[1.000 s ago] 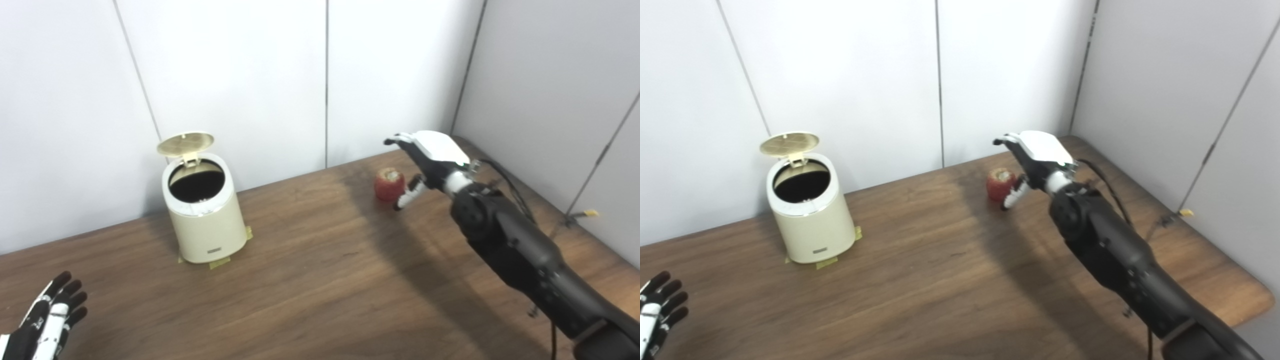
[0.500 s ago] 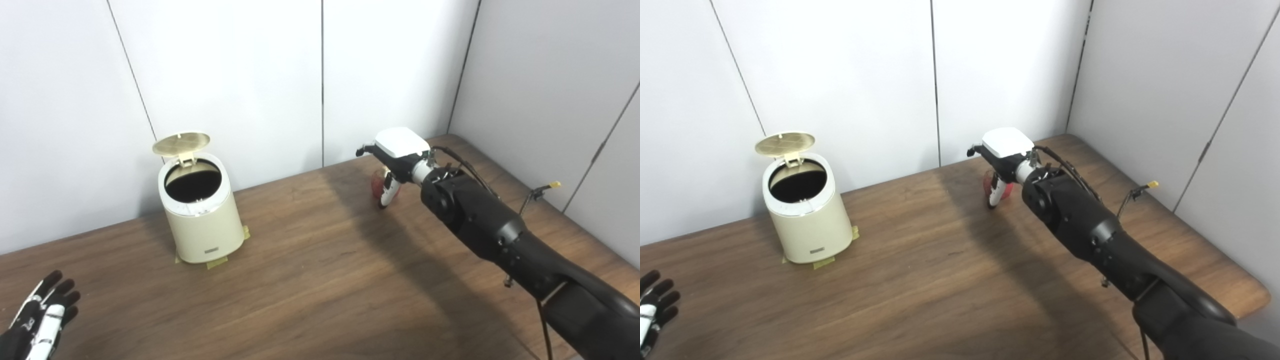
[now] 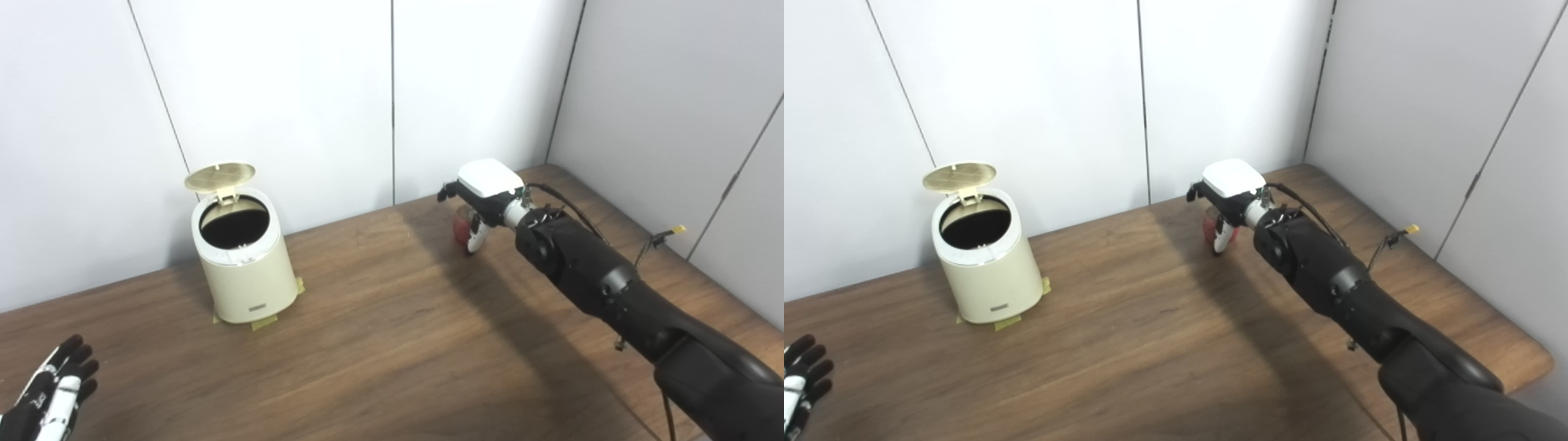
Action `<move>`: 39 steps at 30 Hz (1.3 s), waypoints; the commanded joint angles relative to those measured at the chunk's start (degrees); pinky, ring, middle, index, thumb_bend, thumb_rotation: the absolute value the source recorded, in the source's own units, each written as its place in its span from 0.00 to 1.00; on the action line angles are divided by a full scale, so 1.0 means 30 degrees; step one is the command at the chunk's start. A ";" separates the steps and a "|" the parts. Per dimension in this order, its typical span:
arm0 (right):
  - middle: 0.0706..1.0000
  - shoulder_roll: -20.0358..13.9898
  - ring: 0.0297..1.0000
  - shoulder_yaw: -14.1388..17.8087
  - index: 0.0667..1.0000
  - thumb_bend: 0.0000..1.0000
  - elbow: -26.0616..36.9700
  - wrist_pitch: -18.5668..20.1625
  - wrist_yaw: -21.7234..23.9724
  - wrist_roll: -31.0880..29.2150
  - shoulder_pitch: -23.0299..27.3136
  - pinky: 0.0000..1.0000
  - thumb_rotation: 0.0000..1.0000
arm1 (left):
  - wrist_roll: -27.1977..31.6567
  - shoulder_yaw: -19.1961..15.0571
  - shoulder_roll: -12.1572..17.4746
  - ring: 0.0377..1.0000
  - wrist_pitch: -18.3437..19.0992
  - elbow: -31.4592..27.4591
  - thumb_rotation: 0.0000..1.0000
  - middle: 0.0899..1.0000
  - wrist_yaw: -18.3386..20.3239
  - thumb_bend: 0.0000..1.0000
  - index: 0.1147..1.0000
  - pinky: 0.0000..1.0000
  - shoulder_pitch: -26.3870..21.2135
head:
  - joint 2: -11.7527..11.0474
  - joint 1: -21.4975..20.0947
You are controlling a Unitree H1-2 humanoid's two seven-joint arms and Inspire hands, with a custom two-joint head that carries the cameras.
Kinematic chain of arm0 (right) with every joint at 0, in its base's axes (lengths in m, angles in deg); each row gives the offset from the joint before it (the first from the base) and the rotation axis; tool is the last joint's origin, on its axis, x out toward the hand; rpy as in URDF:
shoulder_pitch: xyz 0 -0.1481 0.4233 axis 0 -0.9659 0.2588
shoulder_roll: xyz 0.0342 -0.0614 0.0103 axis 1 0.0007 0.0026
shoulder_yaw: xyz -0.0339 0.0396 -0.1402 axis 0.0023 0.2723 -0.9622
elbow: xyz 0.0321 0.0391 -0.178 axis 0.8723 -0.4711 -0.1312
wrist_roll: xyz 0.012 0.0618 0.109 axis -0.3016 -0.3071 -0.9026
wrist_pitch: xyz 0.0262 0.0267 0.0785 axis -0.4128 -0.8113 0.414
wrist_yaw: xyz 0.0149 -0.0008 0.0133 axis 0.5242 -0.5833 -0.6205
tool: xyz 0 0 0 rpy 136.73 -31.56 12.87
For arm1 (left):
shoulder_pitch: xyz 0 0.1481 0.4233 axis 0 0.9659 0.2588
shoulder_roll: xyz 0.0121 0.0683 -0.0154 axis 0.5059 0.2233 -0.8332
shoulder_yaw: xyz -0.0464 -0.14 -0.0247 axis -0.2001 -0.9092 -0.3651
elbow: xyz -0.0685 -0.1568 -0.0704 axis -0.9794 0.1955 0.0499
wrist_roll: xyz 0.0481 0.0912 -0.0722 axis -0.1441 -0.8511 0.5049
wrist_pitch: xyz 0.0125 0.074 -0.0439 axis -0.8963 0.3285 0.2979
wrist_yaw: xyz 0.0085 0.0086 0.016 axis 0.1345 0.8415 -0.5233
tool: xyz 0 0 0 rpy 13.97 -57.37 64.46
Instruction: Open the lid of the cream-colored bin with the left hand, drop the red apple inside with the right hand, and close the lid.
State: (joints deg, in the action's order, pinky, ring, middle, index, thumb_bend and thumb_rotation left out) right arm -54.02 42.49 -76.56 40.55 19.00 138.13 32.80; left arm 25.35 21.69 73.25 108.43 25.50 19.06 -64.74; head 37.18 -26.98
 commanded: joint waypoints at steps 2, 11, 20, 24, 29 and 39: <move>0.71 -0.0330 0.73 0.0340 0.67 0.92 -0.0054 -0.0209 -0.1127 0.0217 0.1268 0.66 0.10 | -0.0013 0.0019 0.0206 0.90 -0.0038 -0.0935 0.61 0.90 -0.0103 0.22 0.89 0.92 -0.0504 | 0.0048 0.0013; 0.71 -0.0228 0.74 0.0135 0.66 0.91 -0.0595 -0.0311 -0.1200 0.0289 0.1287 0.67 0.12 | -0.0037 0.0097 0.0259 0.90 -0.0202 -0.1097 0.65 0.90 0.0008 0.21 0.89 0.91 -0.0498 | 0.0189 0.0154; 0.69 -0.0479 0.73 0.0137 0.66 0.90 -0.0986 -0.0944 -0.1569 0.0261 0.1061 0.65 0.10 | -0.0360 0.0149 0.0337 0.88 -0.0878 -0.0734 0.61 0.88 0.0012 0.20 0.84 0.89 -0.0482 | 0.0259 0.0533; 0.70 -0.0443 0.72 0.0171 0.66 0.89 -0.1285 -0.1096 -0.1370 0.0083 0.1019 0.65 0.07 | -0.0232 -0.0009 0.0426 0.90 -0.0808 -0.0647 0.61 0.88 0.0012 0.20 0.83 0.90 -0.0637 | 0.0315 0.0804; 0.71 -0.0522 0.73 0.0223 0.67 0.88 -0.1394 -0.1409 -0.0935 -0.0366 0.0887 0.66 0.05 | -0.0315 -0.0034 0.0845 0.88 -0.1297 -0.0242 0.64 0.86 0.0238 0.18 0.80 0.89 -0.0784 | 0.0379 0.0808; 0.69 -0.0611 0.71 0.0225 0.68 0.86 -0.1220 -0.1386 -0.0379 -0.0666 0.0549 0.64 0.07 | -0.0044 0.0024 0.0897 0.89 -0.1523 -0.0213 0.68 0.86 0.0210 0.17 0.81 0.90 -0.0598 | 0.0581 0.0851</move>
State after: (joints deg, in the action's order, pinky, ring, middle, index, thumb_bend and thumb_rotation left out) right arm -53.99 42.38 -81.46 36.54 17.93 136.54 32.83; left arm 25.05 21.97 75.47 105.97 25.79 19.60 -64.85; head 38.85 -24.35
